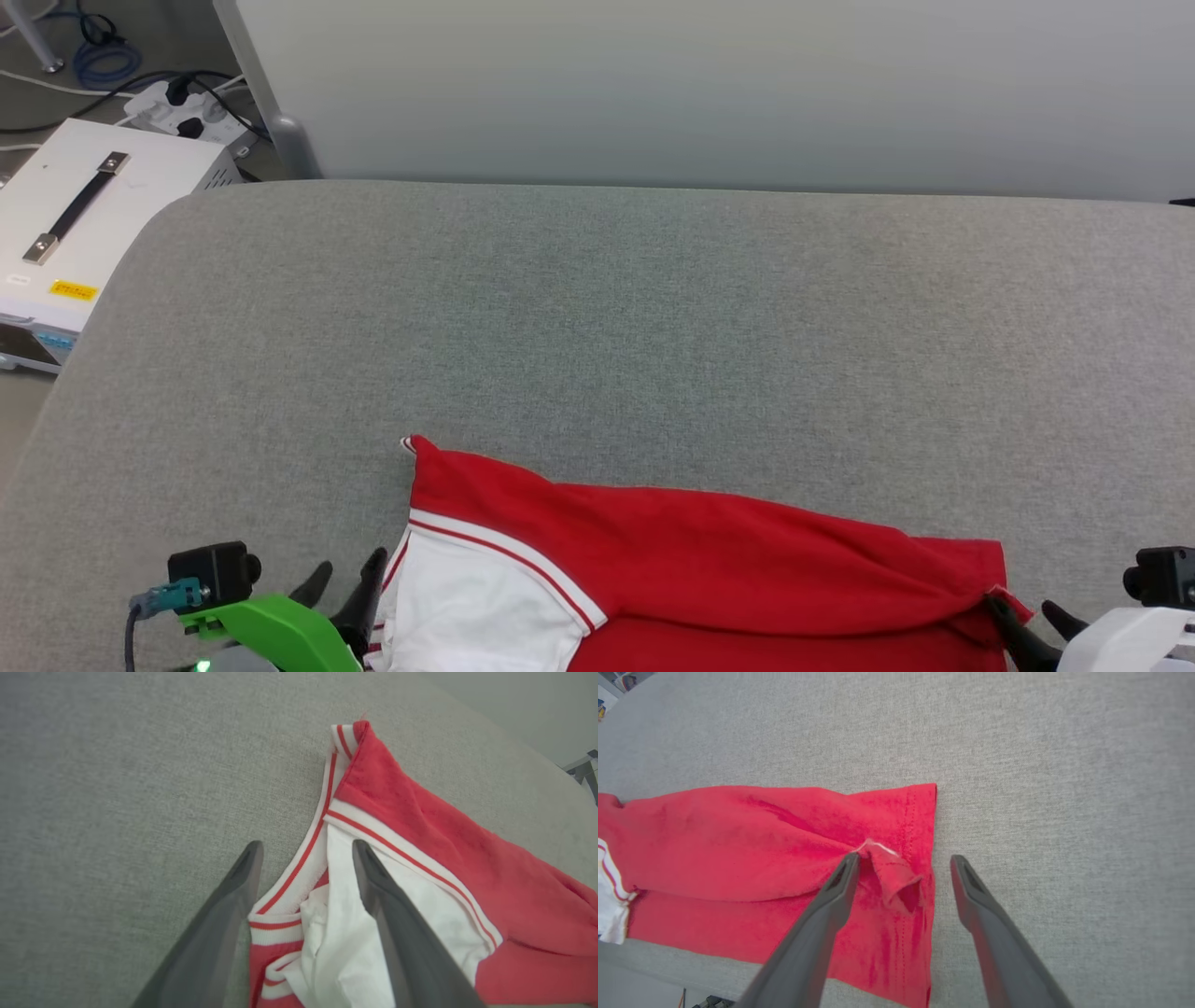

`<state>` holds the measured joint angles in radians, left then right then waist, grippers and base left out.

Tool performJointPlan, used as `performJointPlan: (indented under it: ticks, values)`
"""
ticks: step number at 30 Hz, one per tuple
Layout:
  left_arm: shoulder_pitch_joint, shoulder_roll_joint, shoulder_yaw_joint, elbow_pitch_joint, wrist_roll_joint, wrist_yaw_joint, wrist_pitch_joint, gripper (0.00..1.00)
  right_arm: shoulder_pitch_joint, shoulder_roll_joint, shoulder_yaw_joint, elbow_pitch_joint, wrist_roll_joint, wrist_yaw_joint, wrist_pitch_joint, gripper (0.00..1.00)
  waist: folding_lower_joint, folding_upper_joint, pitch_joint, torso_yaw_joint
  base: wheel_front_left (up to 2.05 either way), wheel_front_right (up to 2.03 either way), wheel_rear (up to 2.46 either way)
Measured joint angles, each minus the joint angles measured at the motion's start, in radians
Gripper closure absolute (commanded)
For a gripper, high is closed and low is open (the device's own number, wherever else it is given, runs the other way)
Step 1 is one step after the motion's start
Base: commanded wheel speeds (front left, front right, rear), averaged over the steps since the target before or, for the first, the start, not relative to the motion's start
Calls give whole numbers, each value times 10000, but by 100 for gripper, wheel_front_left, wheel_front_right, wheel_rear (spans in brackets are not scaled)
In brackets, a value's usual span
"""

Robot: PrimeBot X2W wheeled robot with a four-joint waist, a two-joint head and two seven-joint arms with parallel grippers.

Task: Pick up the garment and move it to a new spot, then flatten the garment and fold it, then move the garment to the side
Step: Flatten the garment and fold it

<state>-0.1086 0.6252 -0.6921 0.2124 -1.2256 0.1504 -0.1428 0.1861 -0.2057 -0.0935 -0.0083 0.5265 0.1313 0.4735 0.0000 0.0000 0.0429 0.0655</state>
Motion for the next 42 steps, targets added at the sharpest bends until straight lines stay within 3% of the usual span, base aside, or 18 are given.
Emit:
performJointPlan:
  ticks: [9, 17, 22, 31, 32, 33, 34, 42]
  values:
    - [-384, 192, 460, -1129, 1678, 936, -1030, 0, 219, 244, -1179, -1772, -384, 0, 1889, 0, 0, 0, -83, 37, 0, 0, 0]
    - [-599, -291, 1724, -2537, 4123, 1559, -1133, 0, -66, 355, -1432, -1643, -646, 0, 2926, 0, 0, 0, 287, 318, 0, 0, 0]
    - [-485, -798, 2247, -2978, 5112, 1570, -1133, 0, -396, 428, -1206, -924, -658, 0, 3103, 0, 0, 0, 617, 554, 0, 0, 0]
    - [-204, -1358, 2552, -2905, 5678, 1164, -1133, 0, -441, 591, -786, 96, -529, -10, 3260, 0, 0, 0, 1113, 954, 0, 0, 0]
    - [-185, -1400, 2571, -2871, 5693, 1137, -1133, 0, -441, 593, -775, 157, -512, -12, 3260, 52, 1, 0, 1142, 964, 0, 0, 0]
    - [-153, -1452, 2598, -2840, 5708, 1089, -1133, 0, -452, 587, -734, 201, -489, -12, 3258, 70, 0, 0, 1170, 967, 0, 0, 0]
    - [-145, -1509, 2633, -2809, 5745, 1074, -1133, 0, -476, 579, -686, 224, -451, -12, 3239, 100, 0, 0, 1184, 959, 0, 0, 0]
    - [-138, -1611, 2529, -2272, 5745, 811, -1133, 0, -727, 499, -407, 278, -385, -10, 2801, 100, 1, 0, 941, 925, 0, 0, 0]
